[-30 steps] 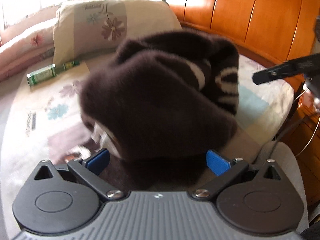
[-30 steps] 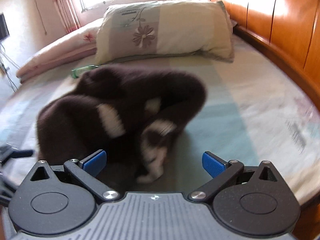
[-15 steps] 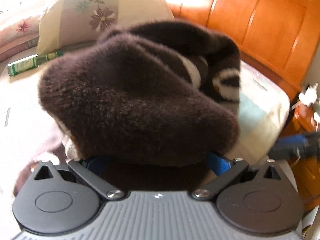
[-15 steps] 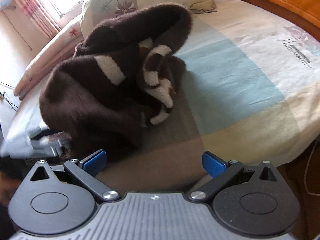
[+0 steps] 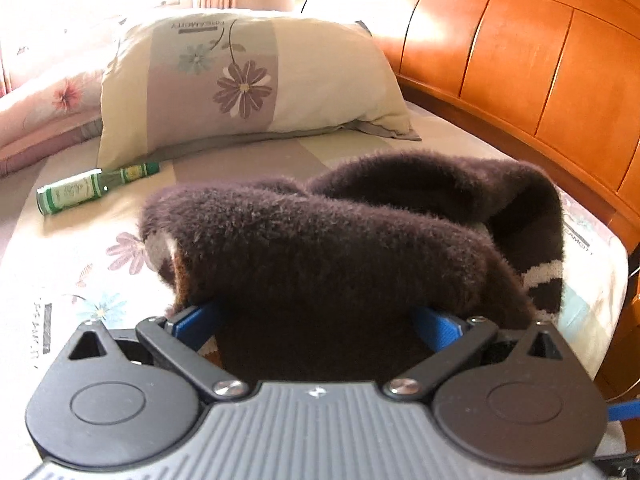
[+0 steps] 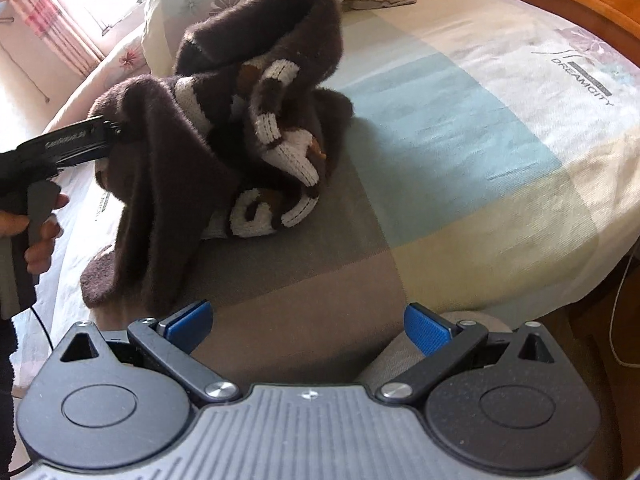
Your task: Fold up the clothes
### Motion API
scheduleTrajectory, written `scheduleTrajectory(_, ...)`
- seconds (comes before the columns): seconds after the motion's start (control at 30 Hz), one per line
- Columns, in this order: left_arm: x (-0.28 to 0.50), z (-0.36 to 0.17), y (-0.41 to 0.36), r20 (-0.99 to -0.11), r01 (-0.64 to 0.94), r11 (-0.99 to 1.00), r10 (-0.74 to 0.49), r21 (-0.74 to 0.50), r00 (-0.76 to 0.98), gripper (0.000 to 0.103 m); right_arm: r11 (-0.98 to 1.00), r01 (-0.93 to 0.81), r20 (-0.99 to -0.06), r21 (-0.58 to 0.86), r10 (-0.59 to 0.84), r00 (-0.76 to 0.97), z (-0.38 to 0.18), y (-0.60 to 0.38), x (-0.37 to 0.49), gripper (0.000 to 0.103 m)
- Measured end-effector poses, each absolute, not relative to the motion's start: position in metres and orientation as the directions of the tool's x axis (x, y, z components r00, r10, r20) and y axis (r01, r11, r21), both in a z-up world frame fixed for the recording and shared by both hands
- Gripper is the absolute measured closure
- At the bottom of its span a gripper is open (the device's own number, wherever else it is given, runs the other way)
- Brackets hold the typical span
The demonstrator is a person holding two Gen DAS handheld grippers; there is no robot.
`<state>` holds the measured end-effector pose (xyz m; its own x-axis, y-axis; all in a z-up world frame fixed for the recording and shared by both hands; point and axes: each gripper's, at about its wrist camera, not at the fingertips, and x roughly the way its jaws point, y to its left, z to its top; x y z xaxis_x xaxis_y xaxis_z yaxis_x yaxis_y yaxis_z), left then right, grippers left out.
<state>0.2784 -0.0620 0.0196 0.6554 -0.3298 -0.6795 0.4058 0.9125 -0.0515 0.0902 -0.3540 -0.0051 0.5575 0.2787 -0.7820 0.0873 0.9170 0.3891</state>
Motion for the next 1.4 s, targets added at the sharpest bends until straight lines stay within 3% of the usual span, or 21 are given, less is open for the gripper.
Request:
scheduleTrajectory(0.33, 0.207, -0.003, -0.052, -0.684, 0.463, 0.88, -0.401, -0.103, 0.61, 0.001, 0.92, 0.002, -0.761, 0.393, 0.324, 0.562, 0.01, -0.332, 0.098, 0.0)
scheduleTrajectory(0.7, 0.218, -0.035, -0.092, -0.721, 0.457, 0.889, -0.317, 0.0, 0.616, 0.001, 0.92, -0.056, -0.751, 0.388, 0.351, 0.56, 0.021, -0.312, 0.104, 0.0)
scheduleTrajectory(1.0, 0.197, -0.017, -0.069, -0.637, 0.302, 0.943, -0.148, 0.14, 0.757, 0.001, 0.915, -0.022, -0.757, 0.403, 0.347, 0.553, 0.013, -0.32, 0.107, 0.0)
scheduleTrajectory(1.17, 0.19, -0.015, -0.032, -0.618, 0.147, 0.985, -0.058, 0.094, 0.784, 0.0, 0.909, -0.012, -0.756, 0.416, 0.353, 0.552, 0.01, -0.322, 0.107, 0.0)
scheduleTrajectory(1.3, 0.19, -0.012, -0.033, -0.636, 0.191, 0.982, -0.137, 0.016, 0.76, 0.001, 0.906, -0.022, -0.752, 0.423, 0.365, 0.549, 0.009, -0.321, 0.108, 0.0)
scheduleTrajectory(1.4, 0.192, -0.018, -0.054, -0.631, 0.264, 0.964, -0.189, 0.027, 0.753, 0.001, 0.905, -0.027, -0.753, 0.424, 0.369, 0.545, 0.01, -0.319, 0.108, 0.0)
